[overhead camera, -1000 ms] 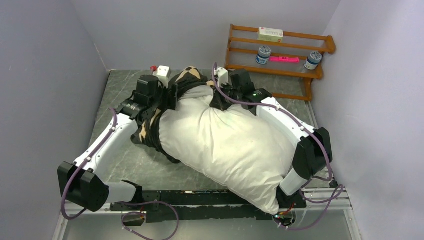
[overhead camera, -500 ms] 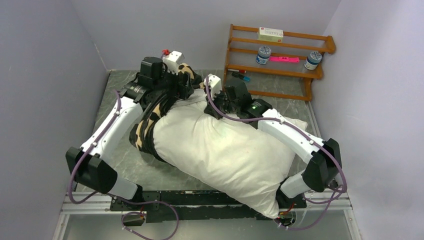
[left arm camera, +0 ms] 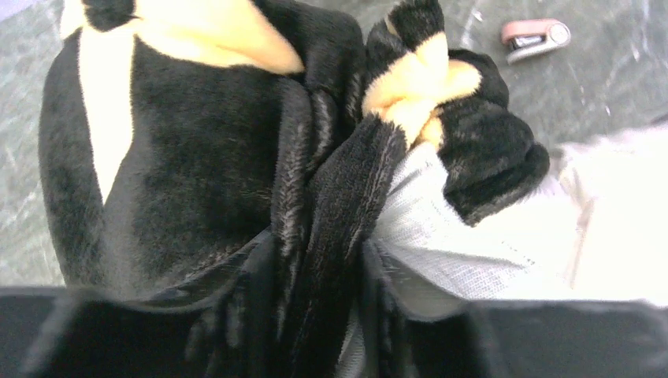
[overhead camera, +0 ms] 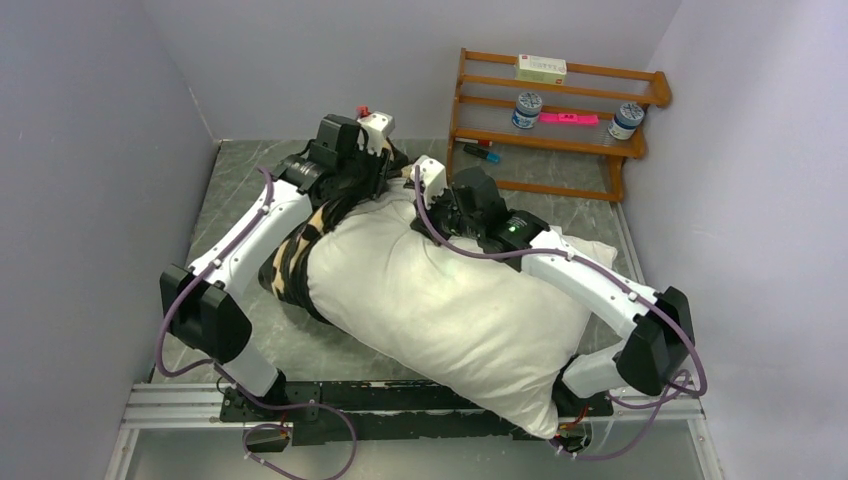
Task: Remove the pillowcase from the pillow
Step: Remove the pillow from the pillowcase.
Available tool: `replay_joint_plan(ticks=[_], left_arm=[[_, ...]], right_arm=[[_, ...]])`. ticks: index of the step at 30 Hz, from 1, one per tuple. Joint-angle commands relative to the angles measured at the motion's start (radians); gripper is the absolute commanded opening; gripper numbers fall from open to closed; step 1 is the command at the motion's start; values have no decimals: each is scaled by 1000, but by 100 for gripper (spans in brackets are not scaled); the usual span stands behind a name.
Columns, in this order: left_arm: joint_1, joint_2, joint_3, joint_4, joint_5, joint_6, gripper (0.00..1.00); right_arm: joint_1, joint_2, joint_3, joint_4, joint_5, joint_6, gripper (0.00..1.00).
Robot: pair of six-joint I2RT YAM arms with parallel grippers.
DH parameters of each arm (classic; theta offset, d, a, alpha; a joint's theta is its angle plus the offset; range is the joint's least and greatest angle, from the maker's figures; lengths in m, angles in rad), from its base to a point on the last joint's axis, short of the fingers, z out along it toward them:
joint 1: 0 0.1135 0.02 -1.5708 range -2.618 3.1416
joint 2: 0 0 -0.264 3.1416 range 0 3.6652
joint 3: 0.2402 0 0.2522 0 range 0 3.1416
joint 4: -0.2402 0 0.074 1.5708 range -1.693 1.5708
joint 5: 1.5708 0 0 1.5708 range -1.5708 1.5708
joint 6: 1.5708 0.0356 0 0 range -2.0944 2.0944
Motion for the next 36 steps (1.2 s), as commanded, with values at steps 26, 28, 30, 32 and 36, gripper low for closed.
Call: replay_joint_plan(ticks=[26, 28, 30, 32, 36], left_arm=[[167, 10, -93, 78, -582, -2, 5], [174, 7, -114, 89, -584, -1, 5], [182, 6, -130, 92, -582, -2, 5], [189, 8, -152, 102, -580, -2, 5], [194, 16, -176, 103, -548, -7, 5]], right_arm=[[46, -488, -342, -33, 305, 160, 0], [46, -490, -351, -28, 306, 164, 0], [46, -494, -357, -20, 305, 168, 0], [46, -503, -364, -7, 301, 167, 0], [46, -501, -361, 1, 290, 160, 0]])
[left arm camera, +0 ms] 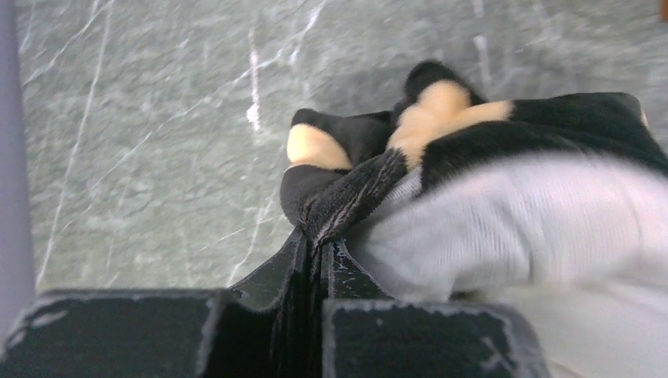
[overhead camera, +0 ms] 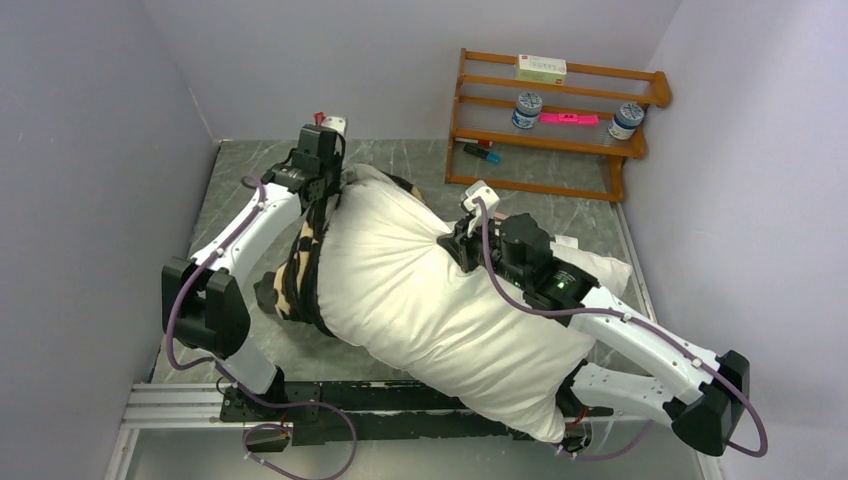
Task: Remove the pillowcase from the pillow
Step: Remove the pillow from the pillowcase.
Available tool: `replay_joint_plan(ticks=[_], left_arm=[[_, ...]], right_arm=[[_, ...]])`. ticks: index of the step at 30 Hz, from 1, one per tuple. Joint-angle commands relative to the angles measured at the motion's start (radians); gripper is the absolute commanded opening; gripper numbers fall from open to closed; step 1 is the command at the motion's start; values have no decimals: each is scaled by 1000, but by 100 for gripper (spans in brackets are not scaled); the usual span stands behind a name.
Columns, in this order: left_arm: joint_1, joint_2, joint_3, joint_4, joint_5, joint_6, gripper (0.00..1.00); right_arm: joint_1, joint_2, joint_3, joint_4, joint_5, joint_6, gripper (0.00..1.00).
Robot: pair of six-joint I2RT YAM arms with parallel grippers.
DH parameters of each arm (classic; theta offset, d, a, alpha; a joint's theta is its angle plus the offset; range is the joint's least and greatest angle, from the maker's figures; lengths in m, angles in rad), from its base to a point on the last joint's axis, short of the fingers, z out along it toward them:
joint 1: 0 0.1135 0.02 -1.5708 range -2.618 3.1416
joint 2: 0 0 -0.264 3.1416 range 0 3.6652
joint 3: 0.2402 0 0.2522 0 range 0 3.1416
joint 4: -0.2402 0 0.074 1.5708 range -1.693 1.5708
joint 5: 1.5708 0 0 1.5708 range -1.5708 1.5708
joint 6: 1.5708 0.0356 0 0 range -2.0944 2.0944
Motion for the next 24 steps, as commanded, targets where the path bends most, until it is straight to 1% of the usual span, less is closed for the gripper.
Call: replay_joint_plan(ticks=[1, 4, 12, 14, 16, 18, 20, 24], left_arm=[[69, 5, -31, -35, -168, 33, 5], [69, -4, -35, -32, -156, 32, 5], [69, -39, -77, -12, -117, 31, 5], [69, -44, -78, -8, -99, 32, 8], [69, -56, -84, 3, -77, 29, 13], [69, -73, -98, 22, -44, 25, 21], [69, -91, -114, 40, -21, 18, 22], [69, -109, -143, 49, 13, 9, 20]], right_arm=[[-9, -85, -6, -153, 79, -9, 0], [-9, -83, -10, -141, 91, -4, 0], [-18, -42, 11, -112, 210, 38, 0], [-26, -13, 16, -103, 214, 47, 0], [-38, 28, 25, -99, 223, 58, 0], [-50, 62, 36, -102, 226, 66, 0], [-53, 84, 47, -101, 213, 65, 0], [-53, 104, 70, -105, 114, 27, 0]])
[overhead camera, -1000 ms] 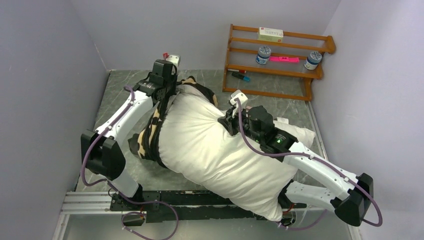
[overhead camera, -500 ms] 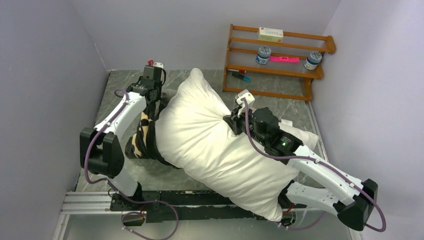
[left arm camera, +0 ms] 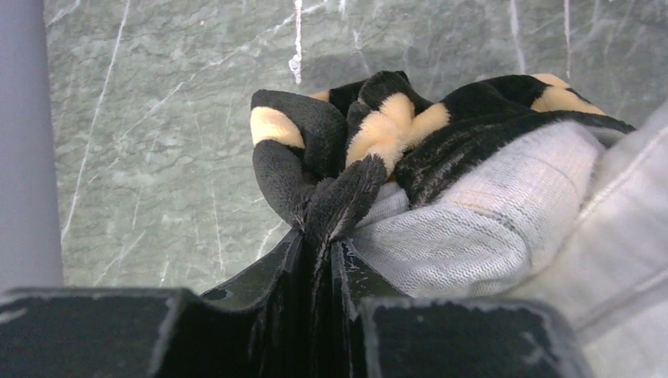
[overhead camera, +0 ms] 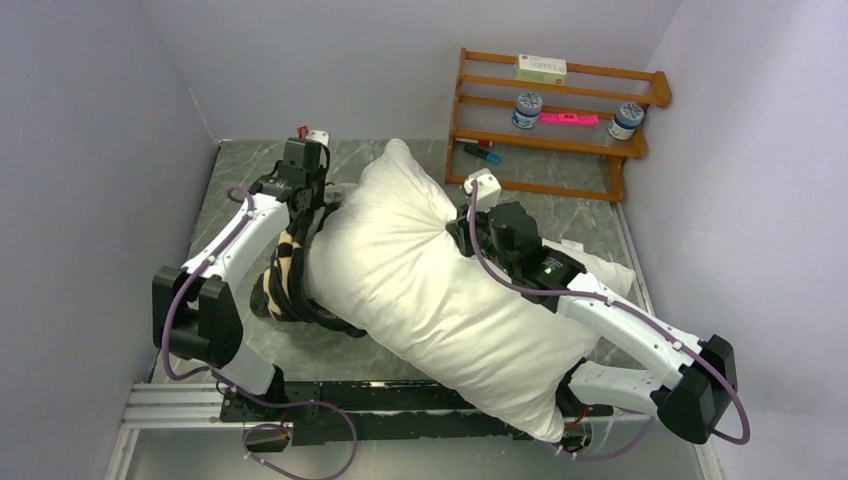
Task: Remove the pillowcase from the pillow
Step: Remove the pillow from the pillowcase.
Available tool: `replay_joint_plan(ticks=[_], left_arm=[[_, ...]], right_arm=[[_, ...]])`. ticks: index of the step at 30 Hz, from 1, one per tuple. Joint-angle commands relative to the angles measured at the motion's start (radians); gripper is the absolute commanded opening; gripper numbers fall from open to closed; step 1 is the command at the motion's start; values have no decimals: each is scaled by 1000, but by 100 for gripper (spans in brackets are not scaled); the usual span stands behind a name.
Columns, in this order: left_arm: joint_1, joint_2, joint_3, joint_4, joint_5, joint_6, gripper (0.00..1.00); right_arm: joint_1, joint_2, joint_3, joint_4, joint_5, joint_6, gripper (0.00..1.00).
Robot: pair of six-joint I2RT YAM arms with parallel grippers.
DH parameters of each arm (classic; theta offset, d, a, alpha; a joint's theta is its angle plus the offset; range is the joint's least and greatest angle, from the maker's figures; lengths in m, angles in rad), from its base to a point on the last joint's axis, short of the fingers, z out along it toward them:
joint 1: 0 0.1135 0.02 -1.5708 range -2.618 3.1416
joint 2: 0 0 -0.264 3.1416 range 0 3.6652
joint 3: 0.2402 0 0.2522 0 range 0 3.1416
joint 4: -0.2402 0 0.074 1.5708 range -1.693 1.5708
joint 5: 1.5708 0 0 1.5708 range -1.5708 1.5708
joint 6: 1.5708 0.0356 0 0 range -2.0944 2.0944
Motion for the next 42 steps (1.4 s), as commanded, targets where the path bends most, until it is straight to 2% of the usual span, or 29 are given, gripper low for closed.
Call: replay_joint_plan(ticks=[1, 3, 7, 10, 14, 16, 21, 26, 33, 36, 39, 42], left_arm=[[-3, -56, -21, 56, 59, -15, 19], [-3, -60, -37, 64, 86, -22, 18], [-5, -63, -58, 67, 110, -28, 16], [-5, -68, -65, 70, 106, -28, 16], [-5, -68, -66, 73, 115, -29, 15], [-5, -66, -66, 73, 121, -29, 15], [-5, -64, -68, 74, 141, -32, 15], [-5, -66, -70, 76, 145, -34, 15], [-6, -68, -69, 76, 150, -34, 15], [-6, -71, -70, 77, 150, -35, 15], [-6, -76, -69, 79, 148, -35, 15], [-7, -81, -69, 79, 160, -38, 19]], right_arm=[[-4, 11, 46, -116, -52, -45, 1], [-3, 16, 68, -138, -105, -92, 10], [2, 16, 122, -185, -167, -188, 49], [19, 15, 173, -212, -205, -261, 71], [92, 5, 216, -189, -211, -341, 88], [147, 19, 243, -192, -211, -368, 92], [305, 110, 311, -215, -174, -406, 97], [441, 237, 351, -216, -41, -427, 100], [498, 403, 386, -240, 55, -440, 100], [498, 454, 367, -245, 162, -454, 100], [491, 478, 327, -225, 281, -453, 89], [465, 461, 288, -212, 300, -443, 63]])
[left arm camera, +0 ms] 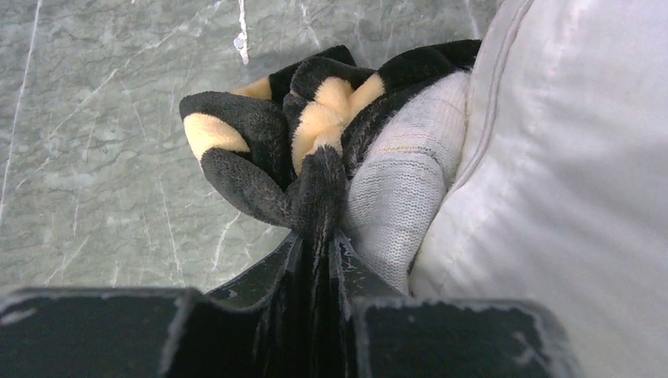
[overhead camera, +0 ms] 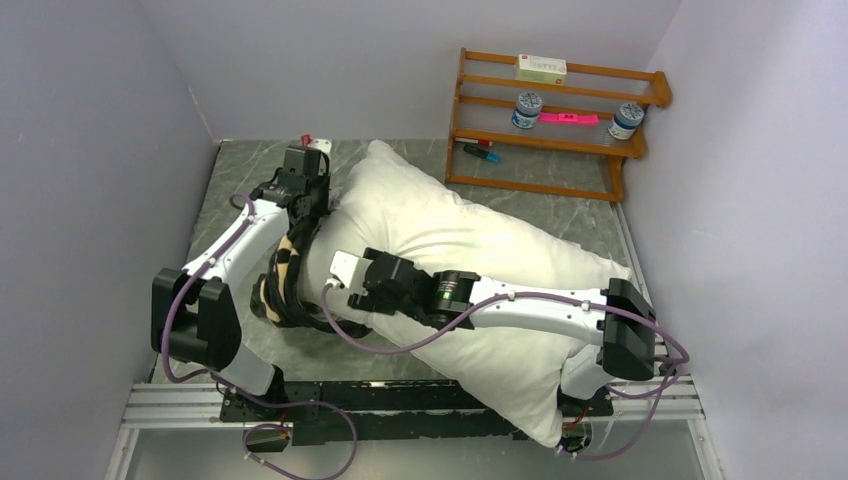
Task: Remove the pillowcase from the pillow
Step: Remove the pillow from the pillowcase.
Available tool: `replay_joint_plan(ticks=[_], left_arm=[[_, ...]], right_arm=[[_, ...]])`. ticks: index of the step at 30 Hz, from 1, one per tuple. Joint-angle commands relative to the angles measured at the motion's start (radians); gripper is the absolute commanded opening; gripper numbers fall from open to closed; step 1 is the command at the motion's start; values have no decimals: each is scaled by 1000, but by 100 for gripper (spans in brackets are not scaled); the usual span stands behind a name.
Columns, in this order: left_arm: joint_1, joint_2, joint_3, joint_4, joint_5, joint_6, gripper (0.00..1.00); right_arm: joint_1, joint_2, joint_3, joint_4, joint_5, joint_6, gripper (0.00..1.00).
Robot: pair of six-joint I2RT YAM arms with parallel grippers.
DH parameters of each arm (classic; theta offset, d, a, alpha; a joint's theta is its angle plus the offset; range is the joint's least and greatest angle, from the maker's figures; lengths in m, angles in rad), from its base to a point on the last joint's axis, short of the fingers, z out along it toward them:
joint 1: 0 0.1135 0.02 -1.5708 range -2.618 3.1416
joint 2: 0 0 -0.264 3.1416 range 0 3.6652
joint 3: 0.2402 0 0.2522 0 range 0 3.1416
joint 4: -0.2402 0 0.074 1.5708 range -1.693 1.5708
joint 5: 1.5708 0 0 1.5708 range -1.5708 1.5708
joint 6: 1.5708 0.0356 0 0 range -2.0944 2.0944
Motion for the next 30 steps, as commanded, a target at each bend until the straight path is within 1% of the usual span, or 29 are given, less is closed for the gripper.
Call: replay_joint_plan(ticks=[1, 3, 4, 6, 11, 14, 19, 21, 25, 27, 30], left_arm=[[-8, -58, 8, 43, 43, -17, 21], [-8, -74, 8, 40, 73, -28, 26], [-8, -87, 5, 45, 94, -35, 30], [-8, -114, 0, 46, 127, -54, 40], [-9, -217, 3, 15, 172, -121, 58], [-16, -307, -22, 2, 173, -155, 74], [-29, -389, -56, -100, 160, -162, 94], [-31, -431, -79, -141, 115, -163, 96], [-35, -535, -128, -213, 2, -194, 96], [-38, -585, -158, -233, -17, -227, 96], [-41, -646, -182, -266, -6, -269, 96]], right_arm=[[-46, -7, -64, -2, 133, 21, 53], [-67, -25, -92, 7, 139, 33, 30], [-81, -33, -102, 10, 141, 41, 18], [-107, -53, -126, 20, 142, 50, 0], [-162, -97, -161, 47, 98, 65, 0], [-183, -110, -172, 59, 77, 72, 0], [-202, -115, -185, 69, 64, 71, 0], [-208, -120, -191, 72, 60, 71, 0], [-220, -134, -206, 89, 34, 75, 0], [-223, -139, -212, 100, 19, 79, 0], [-224, -139, -213, 104, 19, 84, 0]])
